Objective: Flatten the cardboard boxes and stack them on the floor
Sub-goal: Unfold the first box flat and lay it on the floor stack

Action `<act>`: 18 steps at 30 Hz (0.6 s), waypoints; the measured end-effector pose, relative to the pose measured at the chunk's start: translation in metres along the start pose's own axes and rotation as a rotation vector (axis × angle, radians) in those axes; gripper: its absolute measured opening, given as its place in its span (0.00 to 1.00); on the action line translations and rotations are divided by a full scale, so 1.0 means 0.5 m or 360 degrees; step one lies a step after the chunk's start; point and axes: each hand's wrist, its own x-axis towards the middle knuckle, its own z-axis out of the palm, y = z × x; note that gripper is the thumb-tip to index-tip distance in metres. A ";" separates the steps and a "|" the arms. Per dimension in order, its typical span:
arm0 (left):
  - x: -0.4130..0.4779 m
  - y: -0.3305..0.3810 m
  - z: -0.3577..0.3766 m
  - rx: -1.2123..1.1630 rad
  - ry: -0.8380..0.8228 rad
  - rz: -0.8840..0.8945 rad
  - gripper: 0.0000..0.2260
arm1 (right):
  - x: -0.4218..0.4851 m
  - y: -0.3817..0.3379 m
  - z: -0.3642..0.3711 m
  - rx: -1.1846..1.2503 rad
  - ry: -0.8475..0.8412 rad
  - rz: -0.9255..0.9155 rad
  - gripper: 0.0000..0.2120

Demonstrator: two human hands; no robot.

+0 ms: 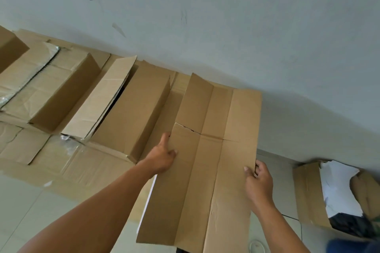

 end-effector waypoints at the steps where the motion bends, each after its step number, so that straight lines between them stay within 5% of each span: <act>1: -0.011 -0.008 -0.009 0.0039 -0.0012 0.0033 0.23 | -0.018 -0.003 -0.005 0.0029 0.0022 -0.0039 0.19; 8: -0.139 -0.105 -0.089 -0.0319 -0.0124 0.0312 0.21 | -0.184 -0.007 -0.006 0.0184 0.0140 -0.0243 0.14; 18: -0.352 -0.270 -0.330 -0.0663 0.0374 0.0468 0.15 | -0.462 -0.096 0.172 0.0461 -0.0034 -0.0584 0.14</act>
